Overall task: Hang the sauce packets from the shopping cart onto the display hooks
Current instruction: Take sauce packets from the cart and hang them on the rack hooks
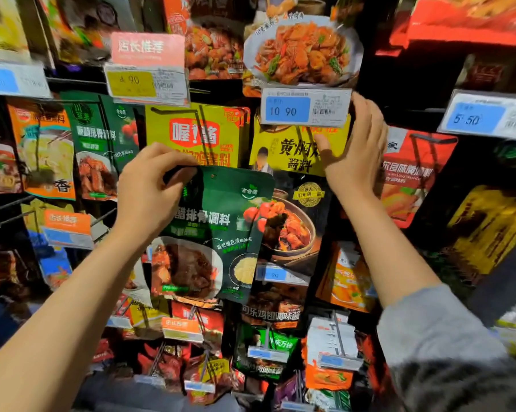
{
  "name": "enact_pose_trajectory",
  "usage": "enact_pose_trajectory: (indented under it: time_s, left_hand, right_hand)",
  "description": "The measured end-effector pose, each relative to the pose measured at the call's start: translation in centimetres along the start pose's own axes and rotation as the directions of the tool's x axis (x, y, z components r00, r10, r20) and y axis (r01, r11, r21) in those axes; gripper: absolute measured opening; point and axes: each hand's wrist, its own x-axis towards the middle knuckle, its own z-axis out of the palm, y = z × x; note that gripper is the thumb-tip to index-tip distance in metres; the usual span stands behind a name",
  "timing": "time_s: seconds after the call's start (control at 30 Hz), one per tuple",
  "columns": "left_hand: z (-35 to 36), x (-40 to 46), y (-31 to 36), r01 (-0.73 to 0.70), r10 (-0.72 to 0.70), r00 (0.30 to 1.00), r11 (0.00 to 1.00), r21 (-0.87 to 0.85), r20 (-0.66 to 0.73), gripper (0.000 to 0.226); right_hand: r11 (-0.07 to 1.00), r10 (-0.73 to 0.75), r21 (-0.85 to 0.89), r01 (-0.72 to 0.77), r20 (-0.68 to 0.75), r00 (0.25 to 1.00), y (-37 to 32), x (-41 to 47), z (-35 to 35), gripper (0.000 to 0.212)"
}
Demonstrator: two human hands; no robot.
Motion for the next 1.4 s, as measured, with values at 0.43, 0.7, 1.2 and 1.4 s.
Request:
enact_pose_trajectory:
  time_s: [0.43, 0.7, 1.2, 1.4]
  left_hand:
    - [0.7, 0.3, 0.1, -0.034, 0.034, 0.999, 0.999, -0.003, 0.011, 0.017]
    - [1.3, -0.2, 0.1, 0.009, -0.009, 0.999, 1.0, 0.007, 0.037, 0.02]
    - [-0.6, 0.0, -1.0, 0.028, -0.027, 0.998, 0.999, -0.017, 0.054, 0.031]
    - [-2.2, 0.6, -2.2, -0.039, 0.046, 0.998, 0.991, -0.125, 0.051, 0.026]
  right_hand:
    - [0.836, -0.02, -0.493, 0.239, 0.408, 0.913, 2.7, -6.0, 0.5, 0.085]
    - [0.78, -0.172, -0.435, 0.449, 0.541, 0.823, 2.9, -6.6, 3.5, 0.098]
    - [0.963, -0.115, 0.269, -0.008, 0.436, 0.893, -5.1, -5.8, 1.0, 0.057]
    - [0.904, -0.25, 0.42, 0.084, 0.359, 0.899, -12.4, -5.0, -1.3, 0.035]
